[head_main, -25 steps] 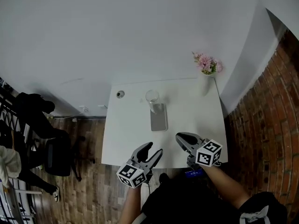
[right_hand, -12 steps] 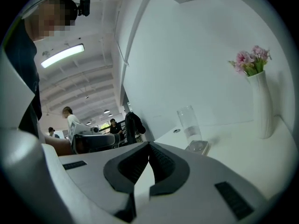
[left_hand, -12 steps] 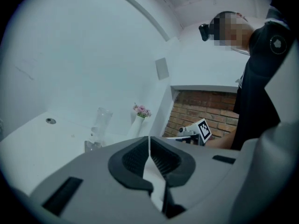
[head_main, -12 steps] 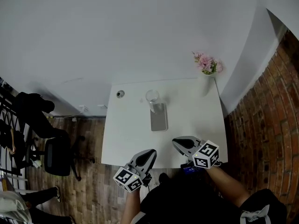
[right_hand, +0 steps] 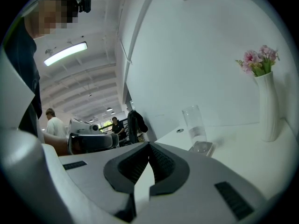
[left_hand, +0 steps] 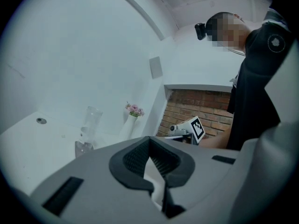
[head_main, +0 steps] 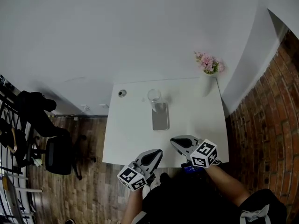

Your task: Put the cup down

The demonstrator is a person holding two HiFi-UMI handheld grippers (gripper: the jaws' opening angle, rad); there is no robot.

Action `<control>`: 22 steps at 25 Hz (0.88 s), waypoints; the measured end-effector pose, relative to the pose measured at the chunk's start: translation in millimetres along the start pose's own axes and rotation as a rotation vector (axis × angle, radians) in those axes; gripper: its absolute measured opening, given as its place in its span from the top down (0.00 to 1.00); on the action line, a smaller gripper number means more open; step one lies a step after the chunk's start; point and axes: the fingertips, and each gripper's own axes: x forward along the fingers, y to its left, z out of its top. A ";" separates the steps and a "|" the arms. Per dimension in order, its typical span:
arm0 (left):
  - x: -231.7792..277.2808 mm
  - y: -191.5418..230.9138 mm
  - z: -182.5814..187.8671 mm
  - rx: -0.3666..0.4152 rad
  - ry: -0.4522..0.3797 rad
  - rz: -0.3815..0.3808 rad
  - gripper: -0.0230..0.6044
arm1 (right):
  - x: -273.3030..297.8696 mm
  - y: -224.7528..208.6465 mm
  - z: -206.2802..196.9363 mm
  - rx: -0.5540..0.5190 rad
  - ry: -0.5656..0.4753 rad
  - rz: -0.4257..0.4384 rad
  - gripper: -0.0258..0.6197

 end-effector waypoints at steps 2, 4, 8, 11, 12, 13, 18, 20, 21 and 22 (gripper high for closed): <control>-0.3 -1.8 -0.3 -0.002 -0.001 -0.001 0.95 | -0.7 1.7 0.1 -0.007 0.000 -0.002 0.94; -1.0 -2.8 -0.1 -0.003 -0.004 0.000 0.95 | -1.3 3.8 -0.4 -0.028 0.005 -0.006 0.94; -2.0 -5.0 -0.6 -0.002 -0.005 0.004 0.95 | -2.5 8.1 -0.7 -0.045 0.006 -0.002 0.94; -3.7 -8.0 -1.0 -0.001 0.001 0.002 0.95 | -3.2 10.7 -1.8 -0.048 0.008 -0.002 0.94; -4.5 -8.9 -1.0 0.000 0.002 0.001 0.95 | -3.4 11.7 -2.1 -0.049 0.008 -0.003 0.94; -5.2 -9.7 -1.5 0.000 0.002 0.001 0.95 | -3.8 12.5 -2.3 -0.051 0.009 -0.003 0.94; -6.6 -14.2 -3.5 0.002 0.005 -0.001 0.95 | -7.5 13.1 -3.4 -0.045 0.004 -0.008 0.94; -7.7 -15.7 -3.5 0.002 0.003 -0.001 0.95 | -8.5 14.5 -4.1 -0.043 0.003 -0.008 0.94; -8.2 -16.7 -3.6 0.002 0.002 -0.001 0.95 | -9.1 15.4 -4.4 -0.044 0.004 -0.008 0.94; -8.5 -17.8 -3.8 0.001 0.002 -0.002 0.95 | -9.9 16.2 -4.8 -0.044 0.004 -0.009 0.94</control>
